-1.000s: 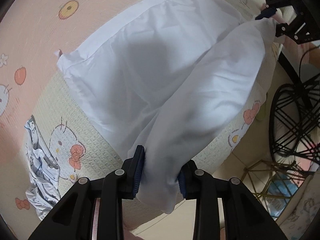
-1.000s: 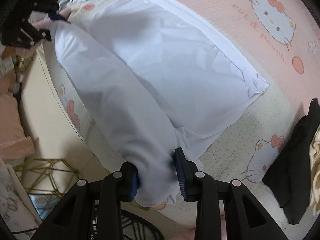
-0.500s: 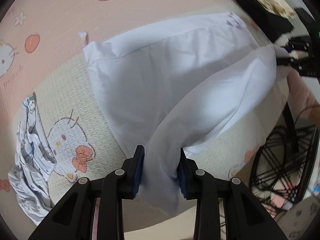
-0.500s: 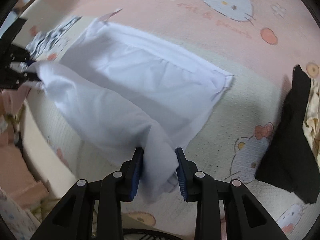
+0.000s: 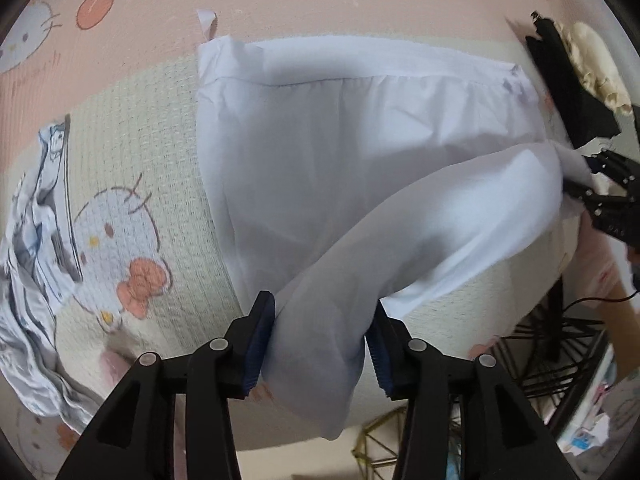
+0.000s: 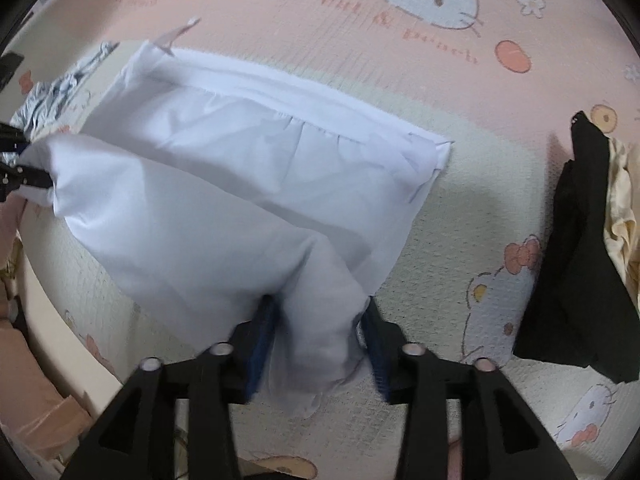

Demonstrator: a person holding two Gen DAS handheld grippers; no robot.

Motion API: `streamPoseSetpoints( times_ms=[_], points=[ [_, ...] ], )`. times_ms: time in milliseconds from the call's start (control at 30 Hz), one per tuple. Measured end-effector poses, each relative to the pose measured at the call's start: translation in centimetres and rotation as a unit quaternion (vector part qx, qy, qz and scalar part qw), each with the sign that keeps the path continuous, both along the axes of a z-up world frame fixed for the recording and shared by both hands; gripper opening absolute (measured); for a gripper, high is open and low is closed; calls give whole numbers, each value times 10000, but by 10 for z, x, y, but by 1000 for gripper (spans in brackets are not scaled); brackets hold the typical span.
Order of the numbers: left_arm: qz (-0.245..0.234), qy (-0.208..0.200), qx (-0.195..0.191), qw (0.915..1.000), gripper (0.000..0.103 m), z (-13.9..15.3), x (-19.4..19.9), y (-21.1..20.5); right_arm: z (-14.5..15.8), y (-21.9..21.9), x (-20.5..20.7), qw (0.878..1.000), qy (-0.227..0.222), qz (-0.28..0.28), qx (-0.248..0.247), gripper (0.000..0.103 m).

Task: Fold clothes
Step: 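Lower the folded end onto the shirt and open both grippers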

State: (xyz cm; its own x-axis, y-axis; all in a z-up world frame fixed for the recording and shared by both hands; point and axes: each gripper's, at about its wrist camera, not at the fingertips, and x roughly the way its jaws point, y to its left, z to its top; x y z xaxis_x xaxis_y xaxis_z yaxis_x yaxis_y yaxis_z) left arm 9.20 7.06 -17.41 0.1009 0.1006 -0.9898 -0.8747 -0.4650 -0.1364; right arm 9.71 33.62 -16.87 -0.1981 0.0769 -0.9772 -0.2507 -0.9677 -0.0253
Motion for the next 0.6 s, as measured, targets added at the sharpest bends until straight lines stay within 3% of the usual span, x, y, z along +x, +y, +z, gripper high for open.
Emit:
streamPoseSetpoints(
  times_ms=[167,300,467,600],
  points=[
    [288,220,637,9973,42,39,23,-17,13,3,15,9979,336,-468,-290,59],
    [80,1055,862,9906,44,68,-71,3,18,8,19,9937,583,-862,-412,60],
    [-131,1973,1104,9740,44,102,-185,25,16,6,32,9873,914,-1238,-385,60],
    [354,1224,986,9869,44,86,-214,0,12,13,44,9834,864,-1483,-589,60]
  ],
)
